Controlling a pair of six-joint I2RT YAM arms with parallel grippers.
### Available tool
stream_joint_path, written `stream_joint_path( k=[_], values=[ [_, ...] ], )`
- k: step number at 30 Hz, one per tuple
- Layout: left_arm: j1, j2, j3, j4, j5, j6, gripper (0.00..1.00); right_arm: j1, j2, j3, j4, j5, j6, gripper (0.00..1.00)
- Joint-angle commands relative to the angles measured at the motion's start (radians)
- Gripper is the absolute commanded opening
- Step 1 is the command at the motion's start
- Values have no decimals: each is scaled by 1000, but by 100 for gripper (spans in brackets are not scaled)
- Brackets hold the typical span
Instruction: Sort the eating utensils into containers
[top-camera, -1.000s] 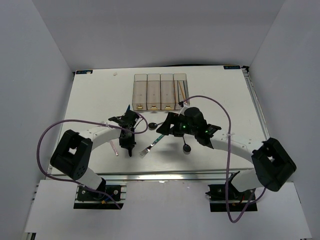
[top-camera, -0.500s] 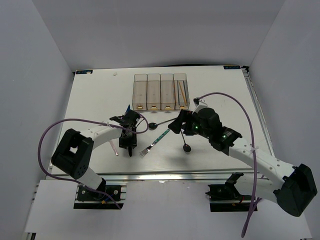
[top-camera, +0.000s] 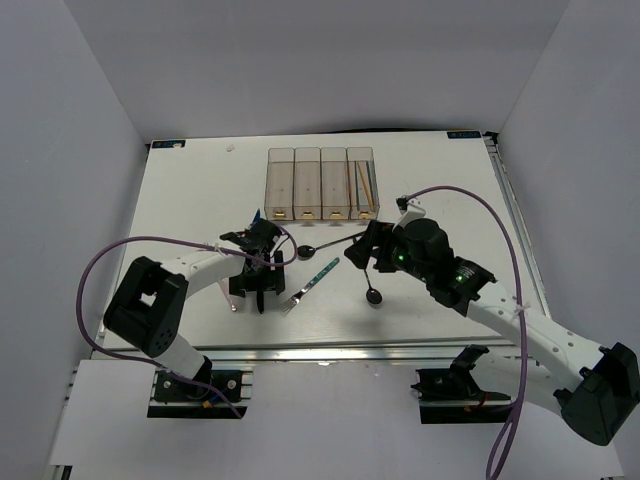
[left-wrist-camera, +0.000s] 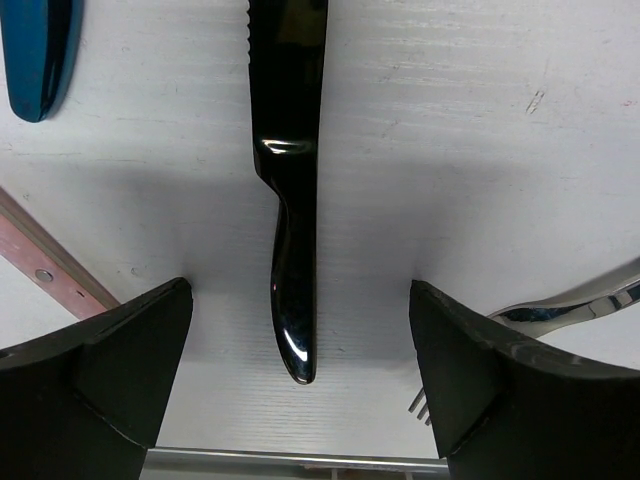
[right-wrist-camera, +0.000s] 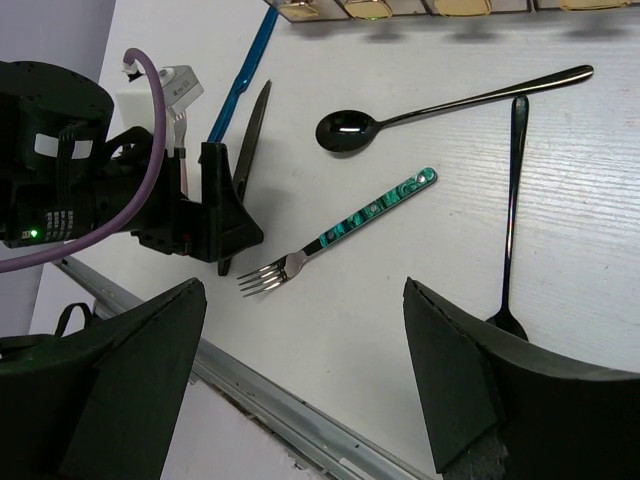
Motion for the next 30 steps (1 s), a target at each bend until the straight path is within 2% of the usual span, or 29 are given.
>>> stream_joint_path(
  k=[1,5,6,7,8,12,14,16,17,26,30],
  values=[
    [-13,37,-15,-19,-66,-1,98,2,-28,40,-7,26,-17,84],
    [-27,57,-17,-23,-82,-8,89,2,-46,40,-15,31,-20,85],
    [-36,72,-15,-26,-93,-13,83,4,-51,40,-18,31,-20,85],
    [-41,82,-17,-27,-92,-17,69,2,-60,40,-18,34,-20,85],
    [-44,88,-20,-24,-89,-20,60,2,-66,38,-21,35,-20,85],
    [-51,102,-53,-3,-69,-46,49,2,-100,37,-36,49,-23,85],
    [-51,97,-64,10,-49,-50,39,1,-112,37,-41,52,-27,85],
    [-53,99,-81,22,-33,-53,24,2,-129,37,-47,57,-28,85],
    [-54,100,-83,23,-30,-54,1,2,-134,37,-49,57,-30,86],
    [-73,60,-35,-26,-85,-47,0,-7,-129,22,-12,13,-62,87],
    [-74,17,-6,-41,-93,-43,0,-22,-39,-23,71,-110,-57,87]
  ],
)
